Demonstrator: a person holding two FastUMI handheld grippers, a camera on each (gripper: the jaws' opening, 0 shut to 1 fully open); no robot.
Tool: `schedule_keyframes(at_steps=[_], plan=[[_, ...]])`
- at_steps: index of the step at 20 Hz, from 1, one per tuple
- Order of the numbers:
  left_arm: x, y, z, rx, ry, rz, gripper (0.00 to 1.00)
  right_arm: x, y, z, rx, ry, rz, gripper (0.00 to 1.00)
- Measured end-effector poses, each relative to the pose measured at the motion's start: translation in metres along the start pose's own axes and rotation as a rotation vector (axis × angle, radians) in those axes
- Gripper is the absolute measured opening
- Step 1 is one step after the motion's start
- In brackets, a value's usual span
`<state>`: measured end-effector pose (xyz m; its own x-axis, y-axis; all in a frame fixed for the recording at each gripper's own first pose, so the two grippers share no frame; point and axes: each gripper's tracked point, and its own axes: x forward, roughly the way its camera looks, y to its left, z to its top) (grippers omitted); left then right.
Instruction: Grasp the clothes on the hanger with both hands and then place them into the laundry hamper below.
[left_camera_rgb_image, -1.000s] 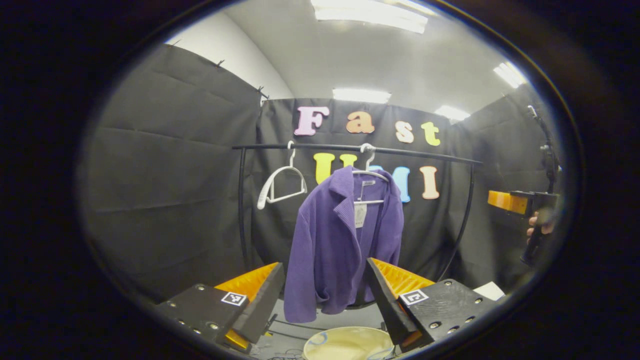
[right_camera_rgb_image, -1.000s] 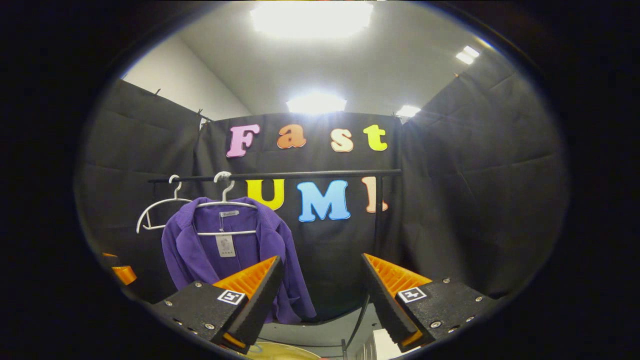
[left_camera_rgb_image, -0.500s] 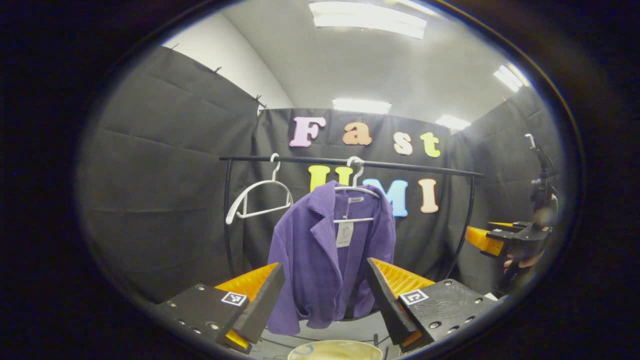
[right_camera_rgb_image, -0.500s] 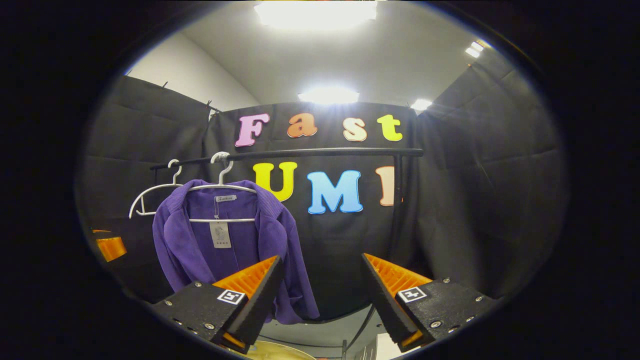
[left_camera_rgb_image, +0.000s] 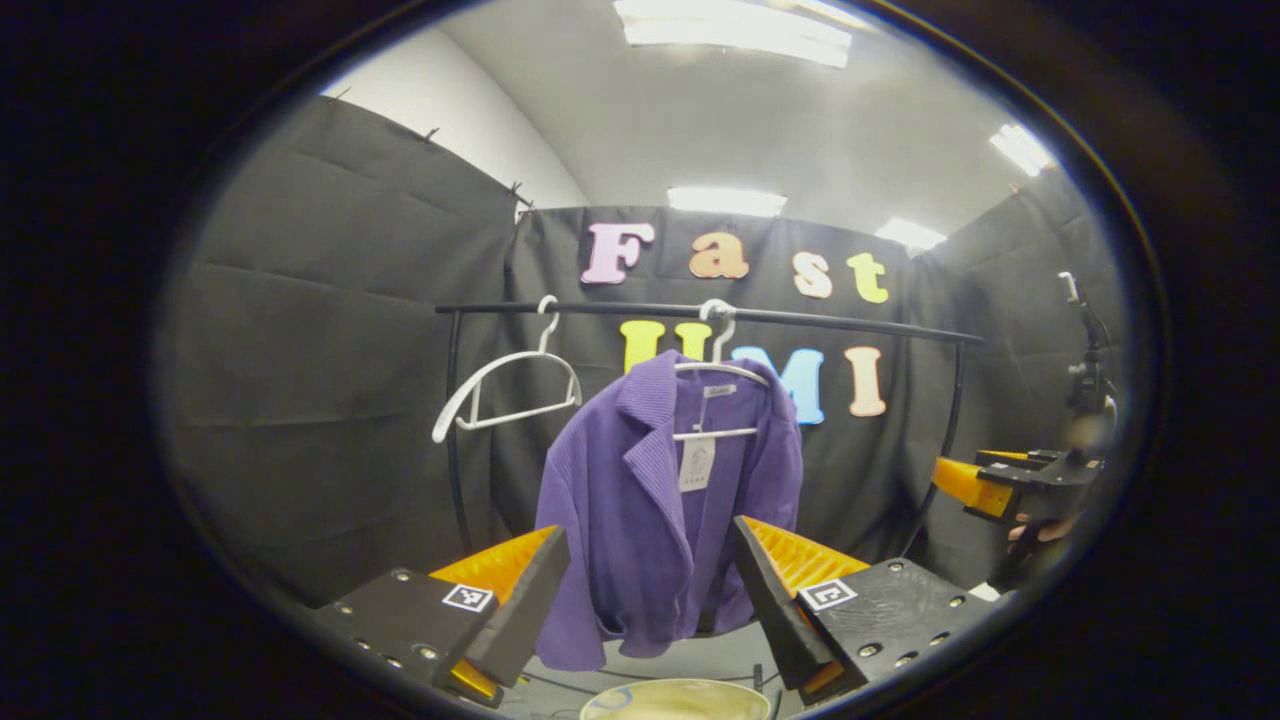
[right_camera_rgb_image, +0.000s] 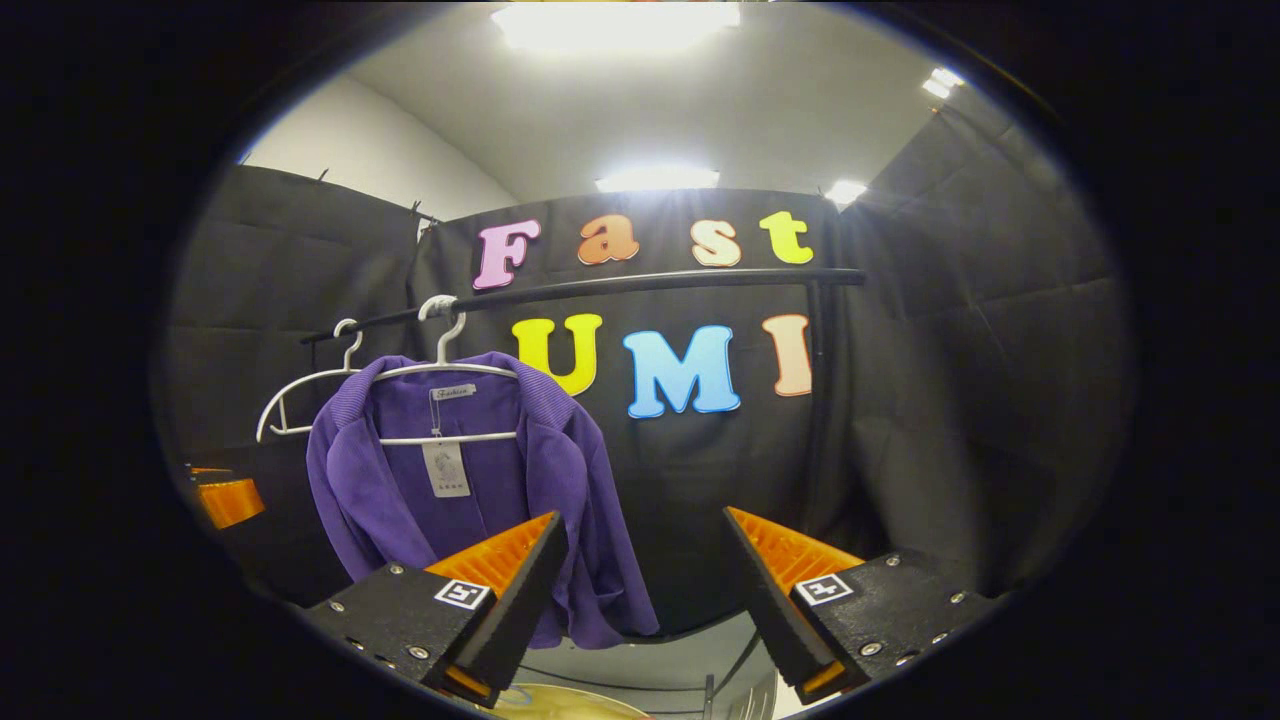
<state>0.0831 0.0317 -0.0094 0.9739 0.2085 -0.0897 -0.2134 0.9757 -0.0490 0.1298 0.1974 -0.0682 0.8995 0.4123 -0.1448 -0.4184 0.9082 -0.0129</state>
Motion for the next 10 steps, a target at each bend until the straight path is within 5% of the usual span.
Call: schedule_keyframes(at_steps=[5, 10], plan=[[0.059, -0.004, 0.012, -0.029, 0.009, 0.078, 0.94, 0.071, 0.03, 0.023, -0.007, -0.013, 0.133, 0.95], [0.128, -0.007, 0.003, -0.033, 0.05, 0.194, 0.94, 0.142, 0.068, 0.003, -0.006, 0.079, 0.309, 0.95]])
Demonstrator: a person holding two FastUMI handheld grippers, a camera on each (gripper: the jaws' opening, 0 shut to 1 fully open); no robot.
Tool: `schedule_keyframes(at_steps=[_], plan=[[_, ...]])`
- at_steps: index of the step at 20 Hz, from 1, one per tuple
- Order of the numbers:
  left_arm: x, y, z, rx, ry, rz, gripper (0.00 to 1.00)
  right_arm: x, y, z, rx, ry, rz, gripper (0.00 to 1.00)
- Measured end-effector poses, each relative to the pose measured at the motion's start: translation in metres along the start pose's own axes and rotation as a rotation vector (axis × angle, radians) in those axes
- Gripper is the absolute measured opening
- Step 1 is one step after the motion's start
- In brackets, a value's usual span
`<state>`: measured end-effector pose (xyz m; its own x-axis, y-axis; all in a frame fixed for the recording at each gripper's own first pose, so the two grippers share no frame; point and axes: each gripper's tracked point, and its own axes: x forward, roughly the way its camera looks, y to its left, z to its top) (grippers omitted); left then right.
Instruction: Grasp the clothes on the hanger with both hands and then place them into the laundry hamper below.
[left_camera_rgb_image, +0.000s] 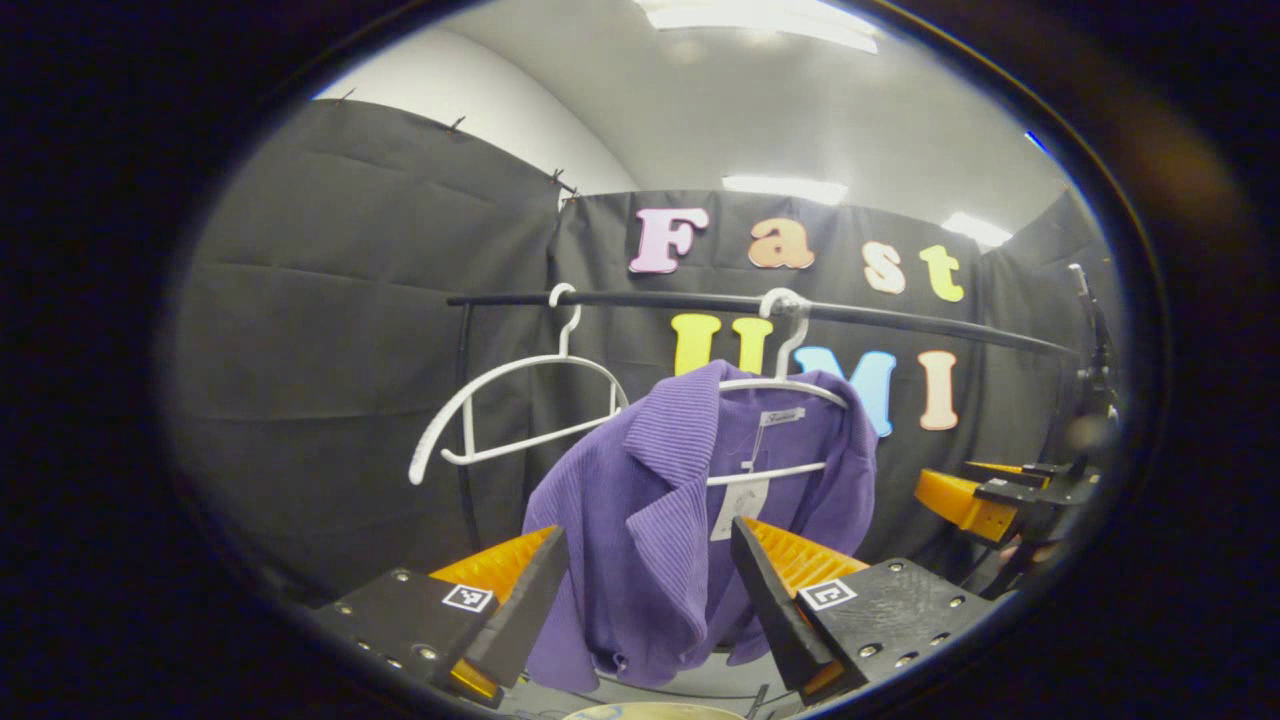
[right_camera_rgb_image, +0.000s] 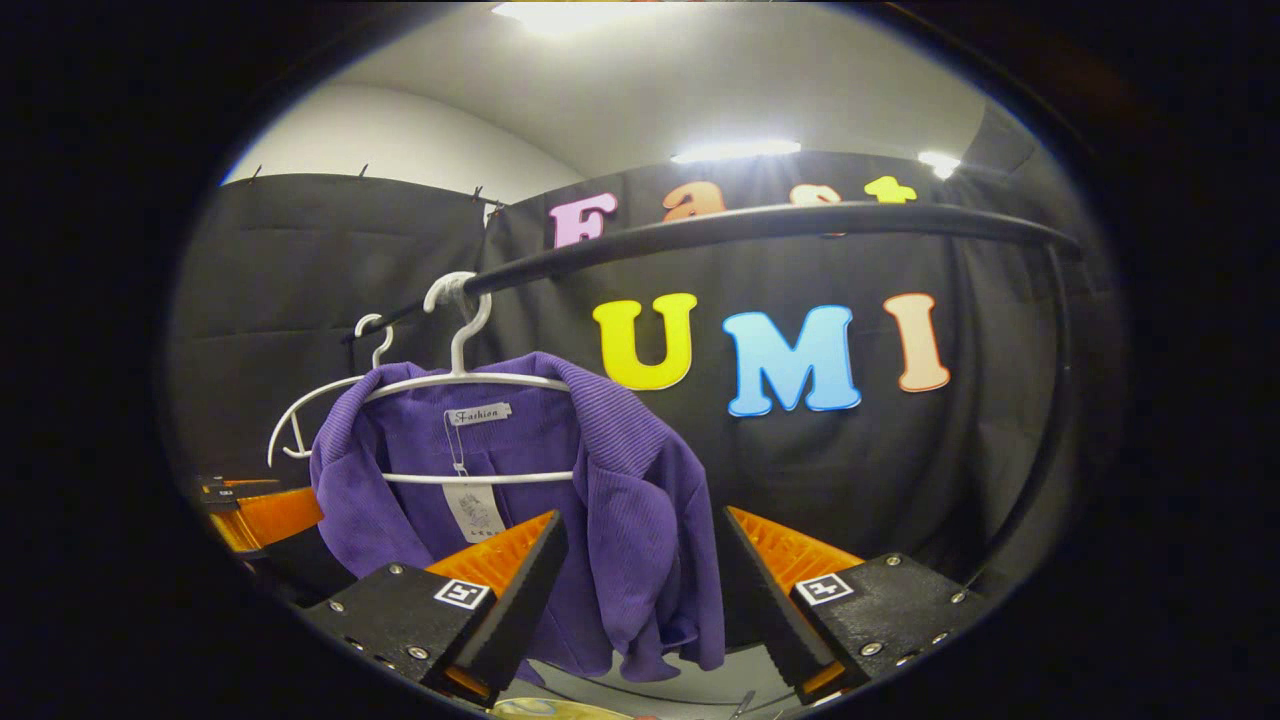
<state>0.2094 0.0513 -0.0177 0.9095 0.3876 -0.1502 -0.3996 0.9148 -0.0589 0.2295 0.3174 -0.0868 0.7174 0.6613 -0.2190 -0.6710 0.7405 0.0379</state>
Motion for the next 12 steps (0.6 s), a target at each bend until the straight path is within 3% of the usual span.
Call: schedule_keyframes(at_steps=[3, 8, 12], plan=[[0.033, -0.012, -0.009, -0.024, 0.014, 0.04, 0.94, 0.032, 0.005, -0.013, -0.02, 0.02, 0.065, 0.95], [0.072, -0.002, -0.022, -0.028, 0.023, 0.191, 0.99, 0.073, 0.013, -0.03, 0.003, 0.039, 0.123, 0.95], [0.079, 0.01, -0.03, -0.027, 0.03, 0.279, 0.59, 0.084, 0.006, -0.028, 0.036, 0.013, 0.136, 0.94]])
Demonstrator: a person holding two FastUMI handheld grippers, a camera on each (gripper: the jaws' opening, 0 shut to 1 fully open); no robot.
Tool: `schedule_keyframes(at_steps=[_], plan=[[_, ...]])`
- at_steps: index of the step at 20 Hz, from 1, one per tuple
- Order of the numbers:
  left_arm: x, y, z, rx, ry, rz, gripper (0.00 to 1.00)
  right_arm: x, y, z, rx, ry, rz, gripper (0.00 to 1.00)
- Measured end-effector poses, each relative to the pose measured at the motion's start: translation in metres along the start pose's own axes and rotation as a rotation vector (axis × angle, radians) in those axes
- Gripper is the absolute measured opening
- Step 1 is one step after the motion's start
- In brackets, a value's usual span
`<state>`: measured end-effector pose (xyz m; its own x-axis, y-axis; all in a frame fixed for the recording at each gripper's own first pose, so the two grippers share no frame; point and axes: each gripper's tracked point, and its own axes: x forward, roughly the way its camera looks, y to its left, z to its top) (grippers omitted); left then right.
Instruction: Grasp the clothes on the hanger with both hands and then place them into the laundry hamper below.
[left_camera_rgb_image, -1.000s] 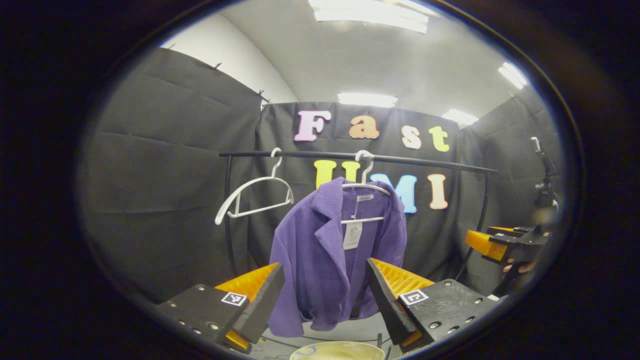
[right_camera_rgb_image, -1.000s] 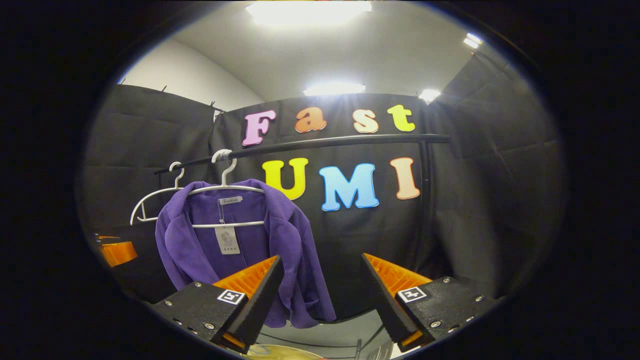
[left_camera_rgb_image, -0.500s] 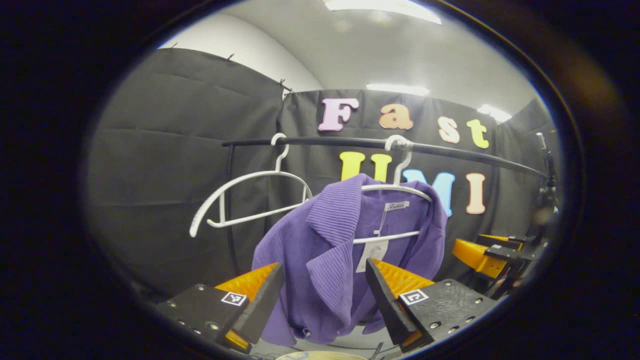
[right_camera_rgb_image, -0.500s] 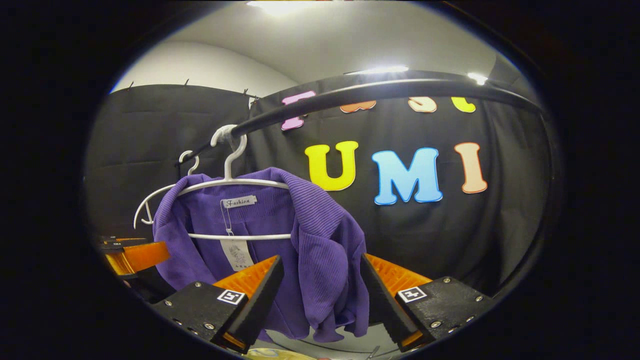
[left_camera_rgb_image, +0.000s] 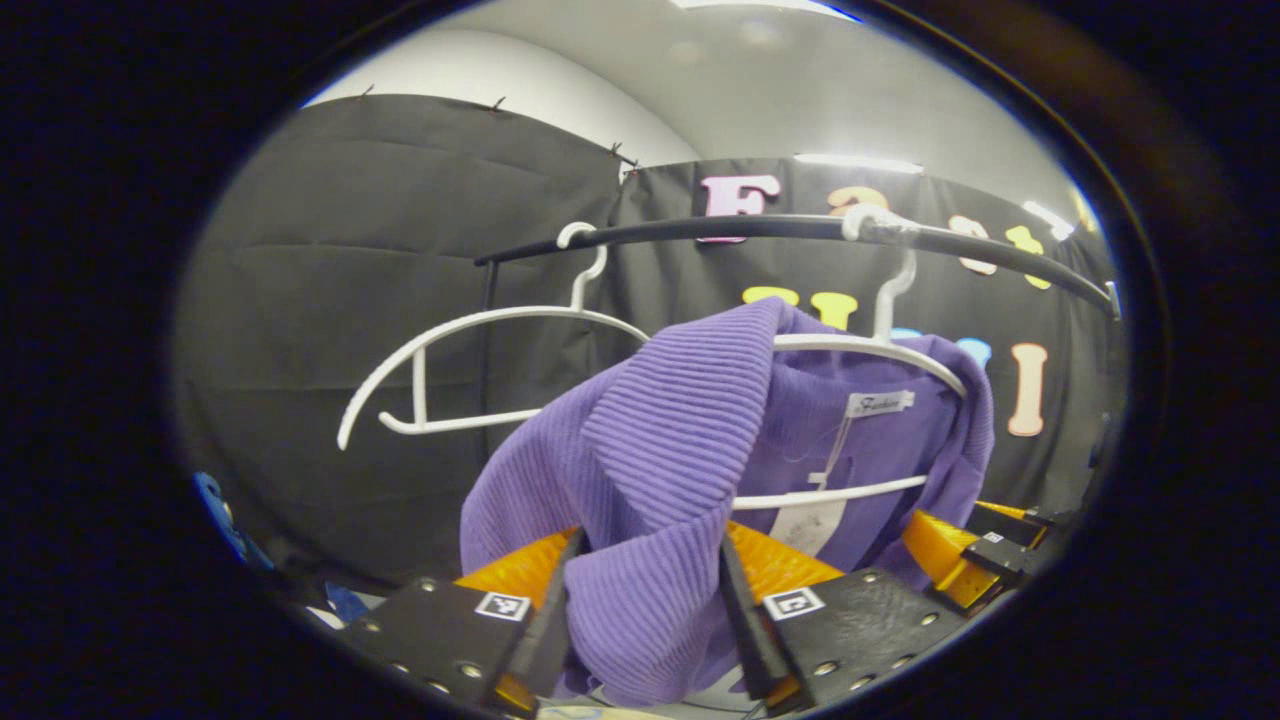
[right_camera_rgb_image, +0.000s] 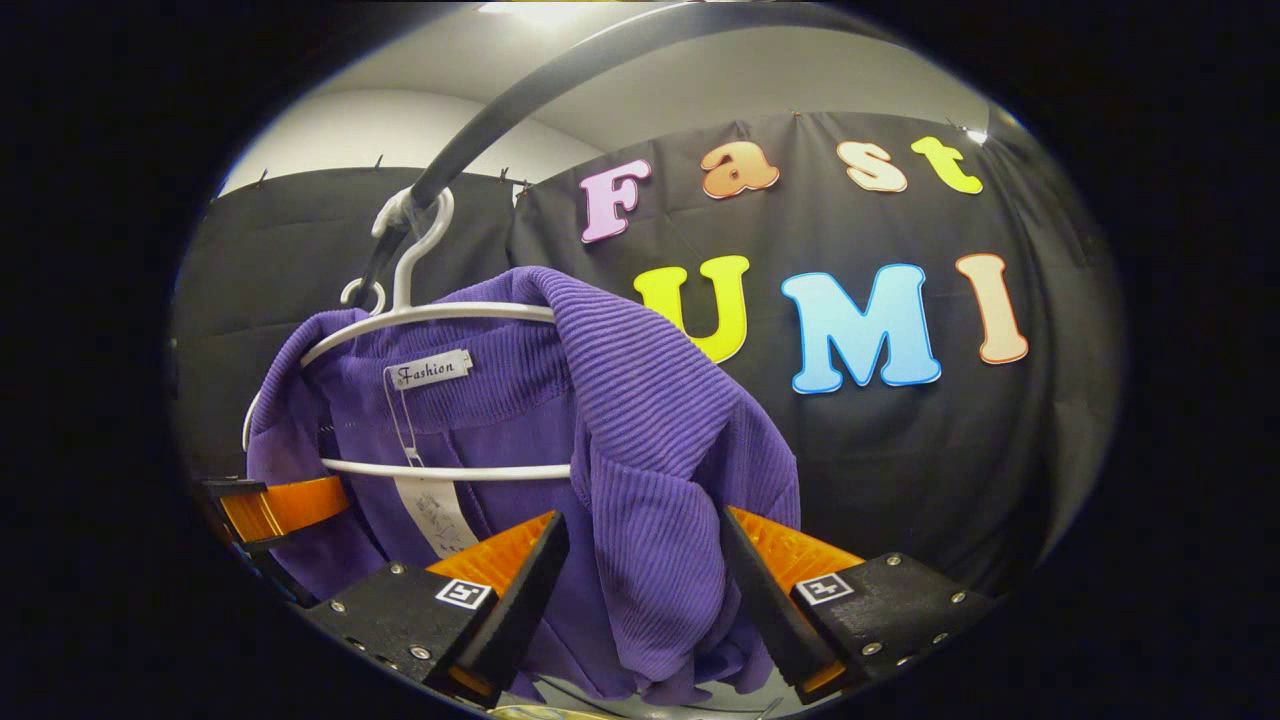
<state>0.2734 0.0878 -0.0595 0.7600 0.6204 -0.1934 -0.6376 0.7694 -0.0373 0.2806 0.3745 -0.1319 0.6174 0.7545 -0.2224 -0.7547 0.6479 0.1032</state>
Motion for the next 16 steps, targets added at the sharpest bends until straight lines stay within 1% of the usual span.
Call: schedule_keyframes(at_steps=[1, 2, 3, 4, 5, 6, 7, 8, 9, 11, 12, 13, 14, 15, 16], plan=[[-0.002, 0.0, 0.0, -0.014, -0.006, -0.002, 0.5, 0.003, 0.001, 0.001, 0.006, -0.012, 0.014, 0.93], [-0.003, 0.003, 0.002, -0.022, -0.018, 0.016, 0.4, 0.006, 0.003, 0.003, 0.011, -0.026, 0.031, 0.84], [-0.004, 0.008, 0.004, -0.041, -0.035, 0.022, 0.3, 0.007, 0.002, 0.005, 0.022, -0.044, 0.035, 0.8], [-0.006, 0.005, 0.005, -0.066, -0.04, -0.008, 0.2, 0.006, -0.001, 0.011, 0.04, -0.065, 0.039, 0.61], [-0.007, 0.004, 0.005, -0.076, -0.04, -0.026, 0.05, 0.007, -0.006, 0.013, 0.055, -0.078, 0.037, 0.5], [-0.005, 0.003, 0.004, -0.075, -0.035, -0.042, 0.2, 0.01, -0.011, 0.009, 0.062, -0.072, 0.032, 0.35], [-0.005, 0.005, 0.001, -0.065, -0.025, -0.049, 0.2, 0.013, -0.01, 0.005, 0.065, -0.052, 0.039, 0.26], [-0.008, 0.005, 0.004, -0.052, -0.028, -0.056, 0.07, 0.013, -0.004, -0.001, 0.073, -0.026, 0.057, 0.22], [-0.011, 0.008, 0.005, -0.041, -0.041, -0.039, 0.07, 0.015, 0.0, -0.002, 0.078, -0.018, 0.077, 0.21], [-0.016, 0.003, 0.01, -0.069, -0.052, -0.068, 0.0, 0.017, 0.001, 0.003, 0.063, -0.051, 0.085, 0.12], [-0.017, 0.003, 0.008, -0.077, -0.044, -0.074, 0.04, 0.021, 0.005, 0.004, 0.056, -0.059, 0.101, 0.07], [-0.019, 0.005, 0.007, -0.083, -0.042, -0.073, 0.09, 0.022, 0.01, 0.001, 0.062, -0.059, 0.116, 0.04], [-0.024, 0.007, 0.011, -0.089, -0.049, -0.073, 0.09, 0.024, 0.009, 0.001, 0.074, -0.056, 0.123, 0.0], [-0.03, 0.009, 0.015, -0.091, -0.055, -0.07, 0.04, 0.025, 0.002, 0.001, 0.092, -0.054, 0.108, 0.0], [-0.033, 0.013, 0.017, -0.085, -0.068, -0.063, 0.09, 0.025, -0.005, 0.004, 0.119, -0.064, 0.08, 0.0]])
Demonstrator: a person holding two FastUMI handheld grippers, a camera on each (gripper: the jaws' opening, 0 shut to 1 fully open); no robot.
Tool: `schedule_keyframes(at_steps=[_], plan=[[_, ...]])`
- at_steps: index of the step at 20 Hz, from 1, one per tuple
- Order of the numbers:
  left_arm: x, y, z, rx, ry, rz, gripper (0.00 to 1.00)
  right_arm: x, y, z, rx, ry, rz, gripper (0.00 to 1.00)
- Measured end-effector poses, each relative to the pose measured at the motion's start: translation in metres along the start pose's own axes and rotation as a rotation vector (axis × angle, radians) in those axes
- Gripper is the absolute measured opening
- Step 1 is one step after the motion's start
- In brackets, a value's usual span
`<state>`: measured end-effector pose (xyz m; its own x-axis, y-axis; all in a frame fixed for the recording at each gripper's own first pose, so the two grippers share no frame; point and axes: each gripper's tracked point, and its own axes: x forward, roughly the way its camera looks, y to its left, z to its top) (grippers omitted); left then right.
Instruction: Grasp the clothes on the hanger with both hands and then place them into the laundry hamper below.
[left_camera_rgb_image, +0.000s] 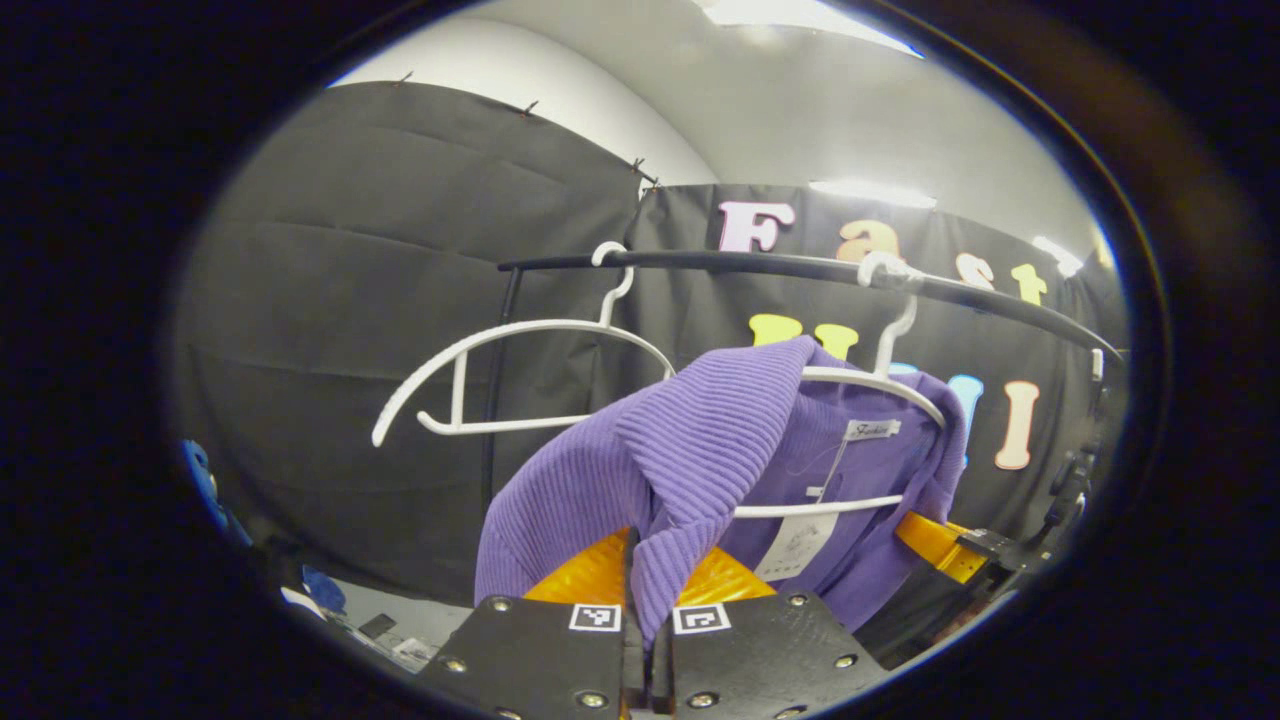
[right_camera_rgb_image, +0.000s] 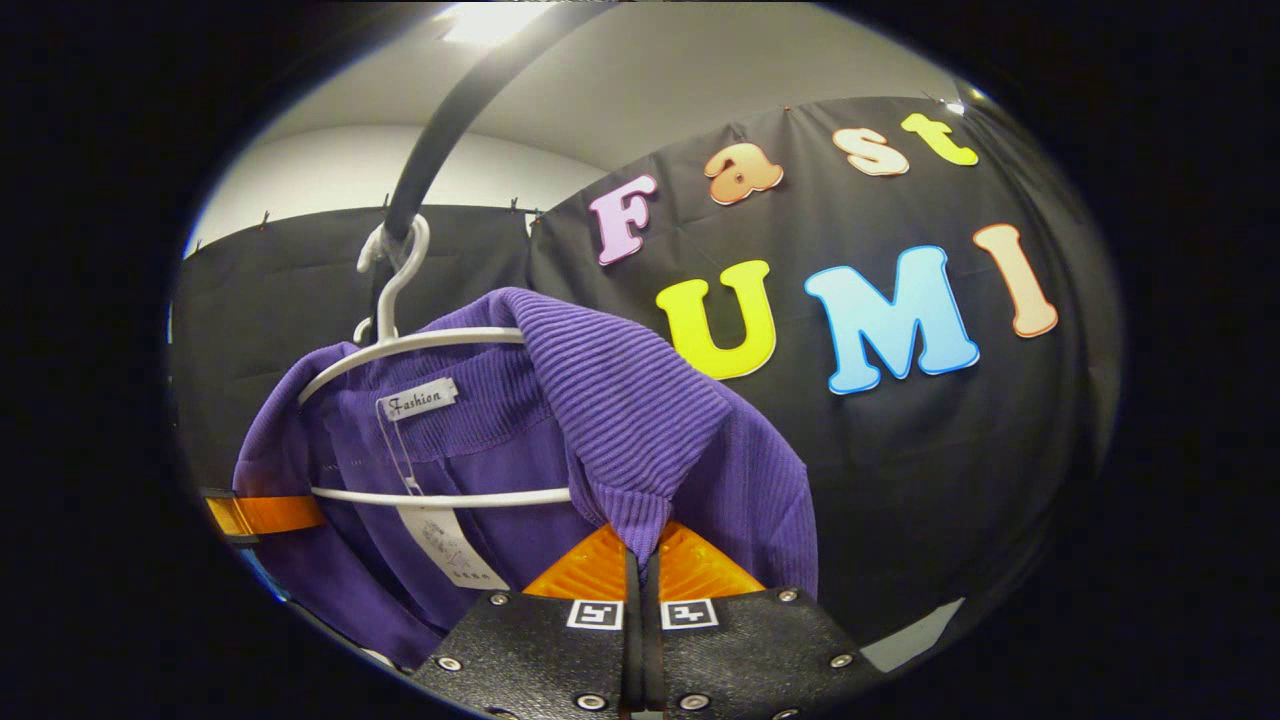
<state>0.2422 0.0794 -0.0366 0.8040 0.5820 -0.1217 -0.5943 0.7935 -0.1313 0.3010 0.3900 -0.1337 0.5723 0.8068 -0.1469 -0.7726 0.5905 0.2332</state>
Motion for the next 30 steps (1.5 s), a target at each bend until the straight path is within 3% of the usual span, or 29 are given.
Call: schedule_keyframes(at_steps=[1, 4, 5, 7, 10, 12, 20, 21, 30], plan=[[-0.005, 0.003, 0.006, 0.009, -0.017, -0.001, 0.04, -0.003, -0.005, 0.005, 0.025, -0.015, -0.029, 0.0], [-0.021, 0.003, 0.031, 0.033, -0.078, -0.025, 0.04, -0.011, -0.029, 0.024, 0.04, -0.08, -0.134, 0.0], [-0.024, 0.005, 0.04, 0.049, -0.095, -0.033, 0.09, -0.014, -0.036, 0.034, 0.037, -0.109, -0.169, 0.0], [-0.037, 0.012, 0.055, 0.081, -0.111, -0.057, 0.0, -0.02, -0.043, 0.049, 0.026, -0.153, -0.224, 0.0], [-0.047, 0.026, 0.078, 0.077, -0.125, -0.107, 0.09, -0.034, -0.042, 0.058, 0.003, -0.174, -0.288, 0.0], [-0.046, 0.037, 0.092, 0.066, -0.133, -0.143, 0.04, -0.042, -0.042, 0.064, 0.004, -0.193, -0.331, 0.0], [-0.003, 0.08, 0.113, 0.067, -0.13, -0.189, 0.0, -0.044, -0.027, 0.08, -0.058, -0.225, -0.393, 0.0], [0.004, 0.085, 0.114, 0.068, -0.128, -0.194, 0.04, -0.045, -0.026, 0.082, -0.072, -0.221, -0.398, 0.0], [0.042, 0.153, 0.075, -0.014, -0.045, -0.263, 0.04, -0.062, 0.028, 0.089, -0.169, -0.232, -0.423, 0.0]])
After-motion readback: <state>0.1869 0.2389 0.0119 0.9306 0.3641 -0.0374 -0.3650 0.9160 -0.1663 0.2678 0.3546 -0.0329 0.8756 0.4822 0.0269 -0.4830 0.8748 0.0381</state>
